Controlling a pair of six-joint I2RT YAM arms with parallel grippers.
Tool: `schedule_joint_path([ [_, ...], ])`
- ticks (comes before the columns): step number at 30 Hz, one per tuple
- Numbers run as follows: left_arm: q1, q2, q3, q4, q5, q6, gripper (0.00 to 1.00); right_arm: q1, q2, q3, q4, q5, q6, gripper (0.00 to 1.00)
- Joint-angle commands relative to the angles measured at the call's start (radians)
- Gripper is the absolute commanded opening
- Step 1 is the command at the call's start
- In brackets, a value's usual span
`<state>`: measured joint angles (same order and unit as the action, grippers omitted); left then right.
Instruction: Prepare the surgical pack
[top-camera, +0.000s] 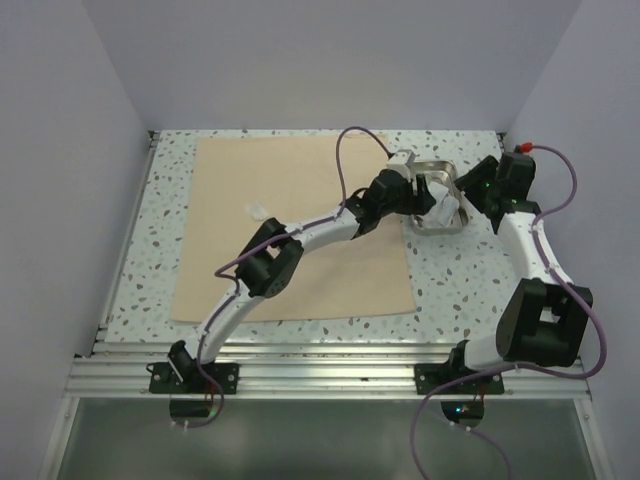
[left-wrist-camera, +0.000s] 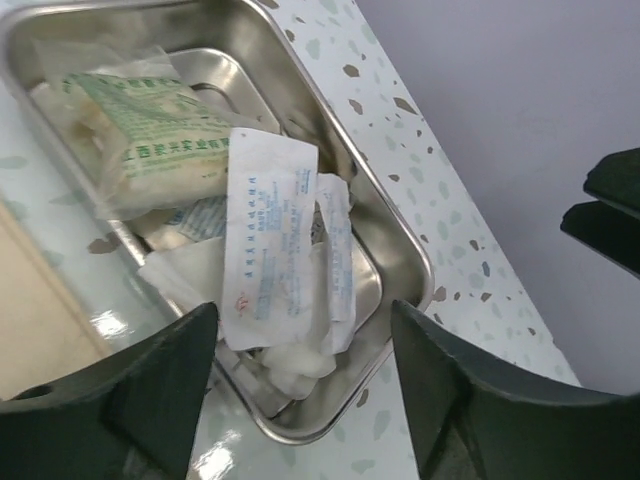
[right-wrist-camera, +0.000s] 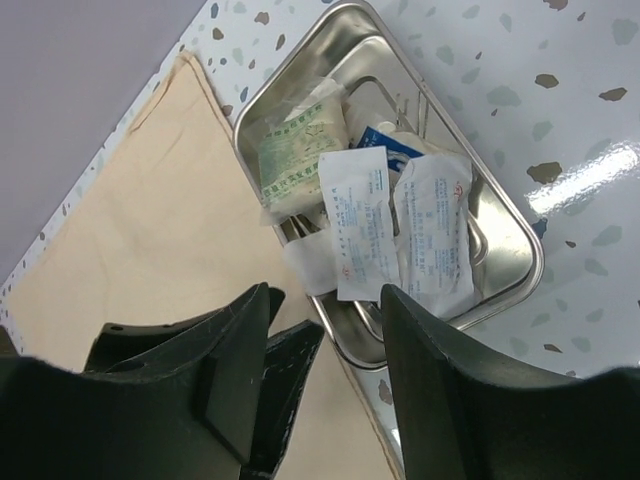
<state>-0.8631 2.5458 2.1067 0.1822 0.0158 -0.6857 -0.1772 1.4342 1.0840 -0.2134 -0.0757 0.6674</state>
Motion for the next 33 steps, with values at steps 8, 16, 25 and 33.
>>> schedule_joint_path([
  [8, 0.163, -0.636, -0.506, -0.096, -0.235, 0.095, 1.00, 0.053, -0.015, -0.026, 0.117, -0.078, 0.028, 0.52],
  [16, 0.432, -0.869, -0.910, -0.171, -0.232, 0.023, 1.00, 0.286, 0.098, 0.013, 0.178, -0.082, 0.049, 0.52],
  [25, 0.622, -0.953, -1.114, -0.119, -0.206, 0.011, 0.99, 0.580, 0.432, 0.333, 0.169, -0.191, 0.021, 0.62],
  [33, 0.725, -1.188, -1.277, -0.124, -0.309, 0.006, 0.99, 0.729, 0.731, 0.453, 0.337, -0.230, 0.280, 0.60],
])
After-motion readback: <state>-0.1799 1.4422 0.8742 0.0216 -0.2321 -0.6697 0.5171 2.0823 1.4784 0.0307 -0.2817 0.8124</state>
